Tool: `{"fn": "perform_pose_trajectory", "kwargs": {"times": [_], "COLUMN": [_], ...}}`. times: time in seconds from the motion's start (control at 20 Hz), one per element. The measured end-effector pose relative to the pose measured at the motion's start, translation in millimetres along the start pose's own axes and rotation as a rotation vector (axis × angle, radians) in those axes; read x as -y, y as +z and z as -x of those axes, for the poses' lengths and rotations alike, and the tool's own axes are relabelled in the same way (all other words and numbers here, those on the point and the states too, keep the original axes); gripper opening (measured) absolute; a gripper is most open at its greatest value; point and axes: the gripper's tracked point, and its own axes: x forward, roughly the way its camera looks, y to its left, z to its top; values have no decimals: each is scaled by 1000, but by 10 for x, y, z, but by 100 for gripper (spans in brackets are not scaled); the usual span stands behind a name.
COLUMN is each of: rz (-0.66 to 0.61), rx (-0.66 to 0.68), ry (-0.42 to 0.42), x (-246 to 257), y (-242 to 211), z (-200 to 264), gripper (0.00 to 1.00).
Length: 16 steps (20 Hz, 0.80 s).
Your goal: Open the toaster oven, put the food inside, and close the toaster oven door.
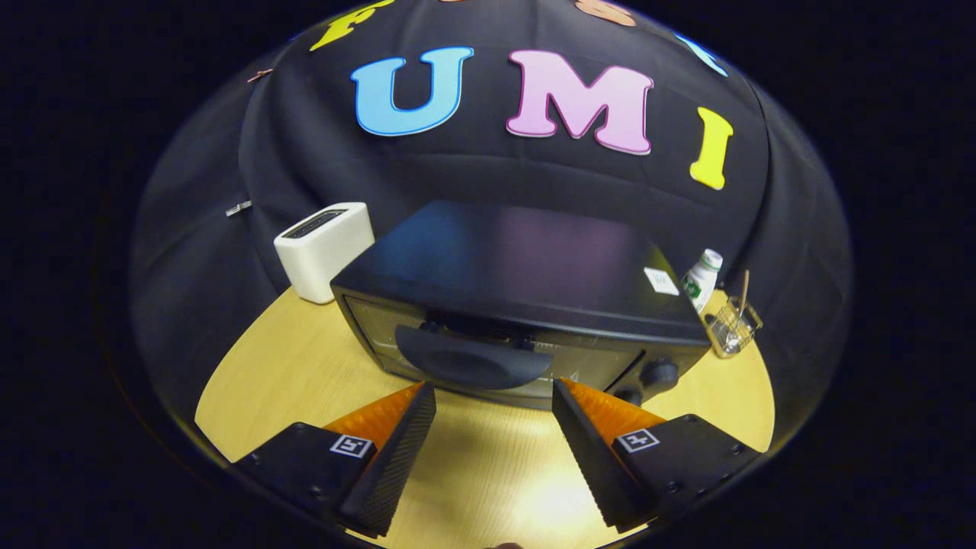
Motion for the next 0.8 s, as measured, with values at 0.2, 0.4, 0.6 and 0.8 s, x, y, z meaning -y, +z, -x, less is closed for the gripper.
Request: {"fn": "perform_pose_trajectory", "kwargs": {"times": [0.2, 0.4, 0.6, 0.8], "rz": [44, 94, 68, -10], "rx": [148, 319, 372, 386], "ry": [-32, -49, -79, -145], "x": [117, 376, 723, 1209], "y": [253, 439, 439, 382], "z": [345, 1009, 1532, 1898], "gripper": [99, 99, 98, 99]}}
